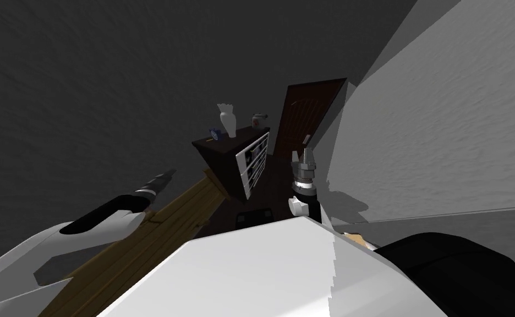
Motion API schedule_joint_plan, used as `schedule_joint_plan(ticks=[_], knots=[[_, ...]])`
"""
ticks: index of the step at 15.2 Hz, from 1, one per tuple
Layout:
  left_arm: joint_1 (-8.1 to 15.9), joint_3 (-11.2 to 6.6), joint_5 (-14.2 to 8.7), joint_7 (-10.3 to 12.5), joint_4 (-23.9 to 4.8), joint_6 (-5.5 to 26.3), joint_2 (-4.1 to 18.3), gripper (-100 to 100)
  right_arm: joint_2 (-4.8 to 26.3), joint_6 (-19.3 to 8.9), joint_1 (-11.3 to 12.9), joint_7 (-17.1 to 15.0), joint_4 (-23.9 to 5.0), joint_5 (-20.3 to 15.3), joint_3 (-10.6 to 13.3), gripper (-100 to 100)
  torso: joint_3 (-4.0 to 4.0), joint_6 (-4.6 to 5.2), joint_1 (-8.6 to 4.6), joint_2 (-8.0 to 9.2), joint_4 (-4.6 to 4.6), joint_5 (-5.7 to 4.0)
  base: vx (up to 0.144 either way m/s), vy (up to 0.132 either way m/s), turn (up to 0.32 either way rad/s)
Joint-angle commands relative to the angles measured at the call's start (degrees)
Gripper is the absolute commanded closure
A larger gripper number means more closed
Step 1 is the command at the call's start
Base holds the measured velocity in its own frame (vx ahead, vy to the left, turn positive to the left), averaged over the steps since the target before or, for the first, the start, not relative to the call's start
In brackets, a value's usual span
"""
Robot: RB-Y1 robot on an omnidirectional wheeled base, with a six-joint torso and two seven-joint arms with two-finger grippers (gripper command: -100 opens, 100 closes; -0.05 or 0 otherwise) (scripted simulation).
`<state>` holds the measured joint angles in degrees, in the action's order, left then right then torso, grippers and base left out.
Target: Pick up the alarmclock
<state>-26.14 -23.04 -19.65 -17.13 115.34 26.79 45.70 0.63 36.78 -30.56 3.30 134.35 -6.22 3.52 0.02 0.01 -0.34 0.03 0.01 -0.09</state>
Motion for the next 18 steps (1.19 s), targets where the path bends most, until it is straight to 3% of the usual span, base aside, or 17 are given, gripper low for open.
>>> schedule_joint_plan(ticks=[1,2,5,6,7,9,10,11,13,14,17,18], knots=[[0.5,-0.15,-0.3,-0.2,-0.9,1.9,1.2,-100,0.0,0.0,0.0,0.0,0.0,0.0,0.0,0,0.0,0.0,0.0,0.0,0.0,0.0,0.001,-0.049,0.004],[0.5,-2.7,-2.7,-1.4,-3.1,3.9,3.3,-100,0.0,0.0,0.0,0.0,0.0,0.0,0.0,0,0.0,-0.01,0.08,0.0,0.0,0.02,0.012,-0.084,-0.131],[0.5,-2.7,-2.7,-1.4,-3.4,6.4,5.2,-100,0.0,0.0,0.0,0.0,0.0,0.0,0.0,0,-0.02,0.0,-0.01,-0.03,-0.01,-0.01,0.007,-0.08,-0.066],[0.6,-5.27,-5.2,-2.6,-5.9,8.0,7.5,-100,0.0,0.0,0.0,0.0,0.0,0.0,0.0,0,-0.01,-0.02,0.07,-0.01,0.0,0.01,0.007,-0.082,-0.121],[0.6,-5.27,-5.2,-2.6,-5.9,9.0,8.8,-100,0.0,0.0,0.0,0.0,0.0,0.0,0.0,0,-0.01,0.02,0.04,-0.01,0.0,0.01,0.013,-0.111,-0.152],[0.6,-5.27,-5.2,-2.6,-5.9,10.9,9.3,-100,0.0,0.0,0.0,0.0,0.0,0.0,0.0,0,-0.02,0.0,-0.04,-0.04,-0.01,-0.01,0.017,-0.071,-0.024],[0.6,-7.86,-7.7,-3.8,-8.2,12.6,11.7,-100,0.0,0.0,0.0,0.0,0.0,0.0,0.0,0,-0.03,-0.01,0.05,-0.05,-0.01,0.01,0.012,-0.093,-0.15],[0.6,-7.86,-7.7,-3.8,-8.7,14.1,13.0,-100,0.0,0.0,0.0,0.0,0.0,0.0,0.0,0,-0.03,0.05,-0.01,-0.05,-0.01,-0.01,0.029,-0.109,-0.163],[0.6,-7.86,-7.7,-3.8,-8.7,15.3,13.4,-100,0.0,0.0,0.0,0.0,0.0,0.0,0.0,0,-0.06,0.01,-0.01,-0.11,-0.03,0.0,0.029,-0.059,-0.019],[0.5,-10.45,-10.3,-5.1,-11.6,17.2,16.1,-100,0.0,0.0,0.0,0.0,0.0,0.0,0.0,0,-0.05,-0.01,0.09,-0.09,-0.02,0.02,0.028,-0.067,-0.126],[0.5,-10.45,-10.3,-5.1,-11.6,19.7,17.5,-100,0.0,0.0,0.0,0.0,0.0,0.0,0.0,0,-0.05,0.01,0.02,-0.09,-0.02,0.0,0.024,-0.071,-0.082],[0.5,-13.02,-12.9,-6.5,-14.3,21.2,19.9,-100,0.0,0.0,0.0,0.0,0.0,0.0,0.0,0,-0.04,-0.01,0.08,-0.07,-0.02,0.02,0.037,-0.085,-0.155]])
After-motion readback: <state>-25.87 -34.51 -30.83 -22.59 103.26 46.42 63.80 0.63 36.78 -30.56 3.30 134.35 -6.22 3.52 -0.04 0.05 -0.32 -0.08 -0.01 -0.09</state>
